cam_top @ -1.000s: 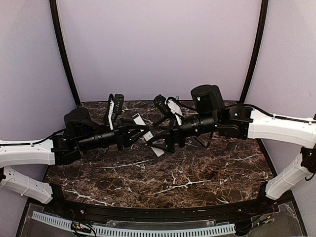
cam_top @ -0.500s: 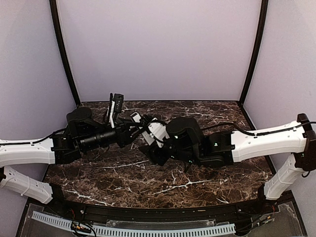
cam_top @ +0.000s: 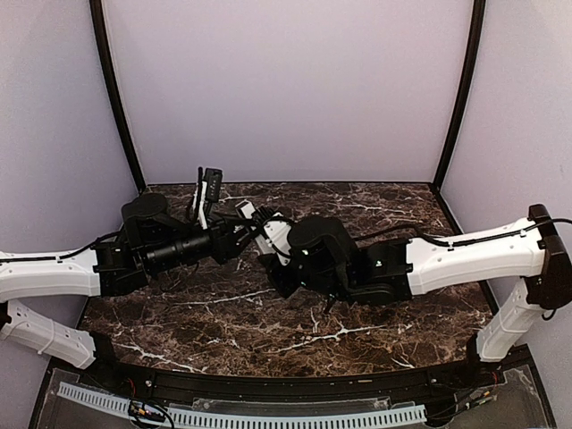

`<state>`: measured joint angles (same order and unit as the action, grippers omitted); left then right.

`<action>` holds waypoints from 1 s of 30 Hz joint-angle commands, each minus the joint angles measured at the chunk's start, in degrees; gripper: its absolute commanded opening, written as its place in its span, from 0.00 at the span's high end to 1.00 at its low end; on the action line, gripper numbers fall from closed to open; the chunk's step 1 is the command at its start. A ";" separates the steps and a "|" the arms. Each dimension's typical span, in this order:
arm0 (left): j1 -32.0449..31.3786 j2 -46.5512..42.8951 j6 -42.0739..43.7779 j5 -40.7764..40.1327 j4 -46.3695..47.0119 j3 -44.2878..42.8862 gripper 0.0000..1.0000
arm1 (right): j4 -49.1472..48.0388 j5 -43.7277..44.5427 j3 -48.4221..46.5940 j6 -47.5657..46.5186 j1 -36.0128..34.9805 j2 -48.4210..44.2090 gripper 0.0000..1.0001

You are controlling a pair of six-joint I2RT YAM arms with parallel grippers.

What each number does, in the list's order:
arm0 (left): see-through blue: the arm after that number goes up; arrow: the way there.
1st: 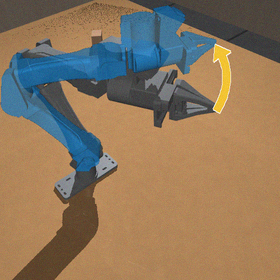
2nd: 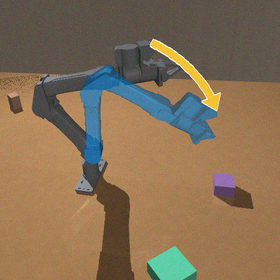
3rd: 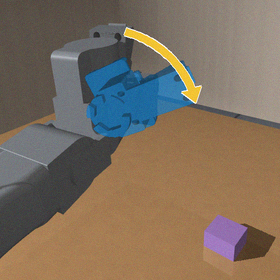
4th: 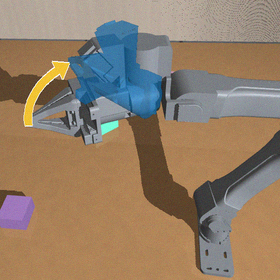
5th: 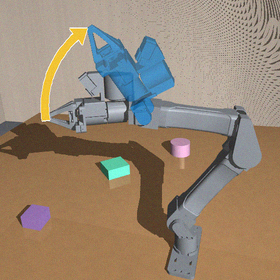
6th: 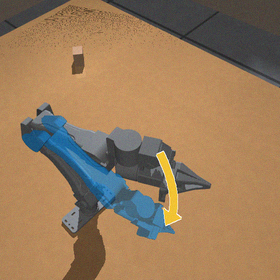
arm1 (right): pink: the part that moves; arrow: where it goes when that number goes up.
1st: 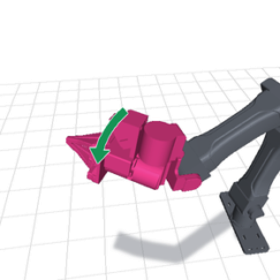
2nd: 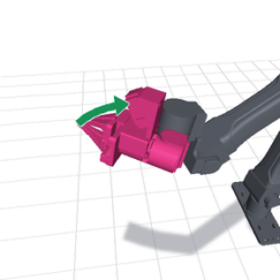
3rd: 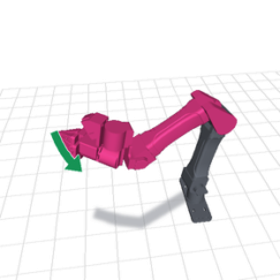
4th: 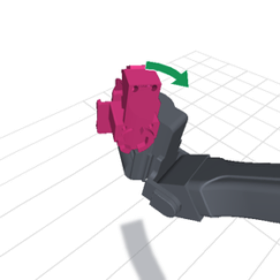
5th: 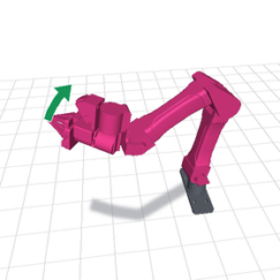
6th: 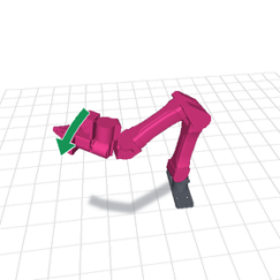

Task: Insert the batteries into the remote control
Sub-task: Pass from the left arm to the right, then pass from the right arm to the left

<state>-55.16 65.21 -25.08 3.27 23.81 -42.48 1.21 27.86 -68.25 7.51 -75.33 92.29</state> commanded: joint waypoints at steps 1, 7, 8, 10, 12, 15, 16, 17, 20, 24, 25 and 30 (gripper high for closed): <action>-0.12 0.42 1.73 0.46 0.04 -1.85 0.61 | 3.58 -5.11 -4.28 4.47 0.87 1.31 0.94; -0.12 0.80 2.75 -4.71 -4.17 -3.45 0.14 | -1.81 -24.78 1.38 16.55 7.43 -1.63 0.98; -0.12 1.11 2.66 -5.22 -4.85 -3.73 0.14 | -4.59 -28.33 3.23 18.90 8.70 -2.15 0.99; -0.05 2.21 1.99 -6.90 -7.09 -4.84 0.13 | -9.23 -34.86 6.08 23.14 10.99 -2.77 0.99; -0.05 3.51 1.32 -8.39 -9.33 -6.02 0.12 | -11.24 -39.23 7.46 26.79 12.92 -2.34 0.99; 0.02 6.52 0.00 -10.32 -12.87 -8.21 0.11 | -11.88 -42.32 7.77 29.69 13.98 -0.87 1.00; 0.04 7.40 -0.38 -10.84 -13.73 -8.79 0.12 | -12.38 -43.10 7.85 30.44 14.05 -0.28 1.00; 0.16 9.50 -1.54 -11.55 -15.60 -10.02 0.12 | -13.20 -44.09 7.80 31.11 14.18 0.34 1.00; 0.30 13.52 -3.68 -11.29 -18.03 -12.77 0.14 | -16.15 -45.95 8.72 34.19 14.81 1.69 1.00; 0.72 16.88 -7.16 -13.96 -21.67 -14.46 0.18 | -21.54 -46.75 11.29 38.53 16.11 2.63 1.00; 1.18 17.36 -8.23 -14.23 -22.46 -14.51 0.22 | -22.28 -46.57 11.71 39.30 16.31 2.82 1.00; 1.83 19.86 -10.31 -12.42 -21.85 -14.44 0.28 | -24.81 -46.99 11.25 40.16 16.77 5.05 1.00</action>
<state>-53.98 84.07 -32.47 -8.71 4.54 -55.79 -15.77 -16.82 -56.82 45.54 -58.85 95.90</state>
